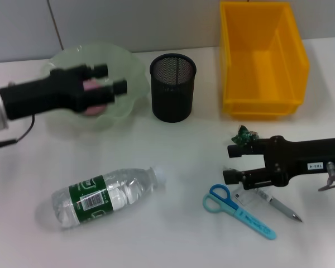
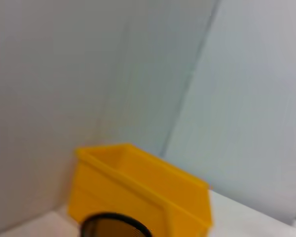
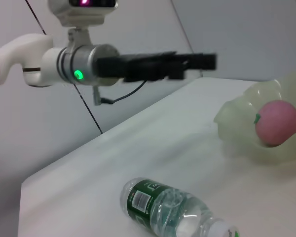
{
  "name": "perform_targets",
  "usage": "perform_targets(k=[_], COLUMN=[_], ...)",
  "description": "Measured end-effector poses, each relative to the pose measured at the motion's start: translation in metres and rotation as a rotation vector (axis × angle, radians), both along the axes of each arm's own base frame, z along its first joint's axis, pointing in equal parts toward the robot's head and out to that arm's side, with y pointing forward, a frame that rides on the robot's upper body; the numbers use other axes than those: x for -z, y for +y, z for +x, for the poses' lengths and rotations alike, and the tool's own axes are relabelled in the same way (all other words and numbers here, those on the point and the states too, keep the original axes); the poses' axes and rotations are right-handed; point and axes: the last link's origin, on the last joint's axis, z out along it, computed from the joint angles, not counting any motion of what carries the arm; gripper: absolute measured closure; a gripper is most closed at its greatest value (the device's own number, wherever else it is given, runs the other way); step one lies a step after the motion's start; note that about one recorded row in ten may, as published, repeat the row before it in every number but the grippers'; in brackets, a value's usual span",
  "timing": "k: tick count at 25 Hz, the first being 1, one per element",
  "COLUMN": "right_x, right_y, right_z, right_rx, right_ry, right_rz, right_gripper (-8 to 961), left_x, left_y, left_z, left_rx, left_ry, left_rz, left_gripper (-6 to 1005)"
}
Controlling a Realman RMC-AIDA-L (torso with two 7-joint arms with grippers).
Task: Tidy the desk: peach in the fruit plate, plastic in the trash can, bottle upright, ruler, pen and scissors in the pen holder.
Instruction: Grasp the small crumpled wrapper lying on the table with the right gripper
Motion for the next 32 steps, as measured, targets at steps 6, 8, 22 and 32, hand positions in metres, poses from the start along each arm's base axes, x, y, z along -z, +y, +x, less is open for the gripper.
perform_targets(k=[6, 8, 22, 32], right_x=[-0.002, -0.004, -0.046, -0.068], right_y=[0.008, 0.012, 0.059, 0.079], right_z=[-0.006, -0.009, -0.078, -0.111], right_rx=[-0.006, -0.005, 0.048, 0.121], right_ry=[-0.007, -0.011, -0.142, -0.371], right_rz=[-0.001, -0.001, -0.068, -0.096], right_gripper=[140, 140, 140, 140], left_x=[-0.004, -0.003, 0.018, 0.027], left_y=[-0.019, -0.025, -0.063, -0.064], left_z=[-0.009, -0.013, -0.031, -0.03], left_rx=[0.033, 0.04, 0.108, 0.112], left_ry=[-0.005, -0.001, -0.012, -0.003], left_rz=[-0.068, -0.091, -0.095, -0.075], left_gripper=[242, 242, 242, 242])
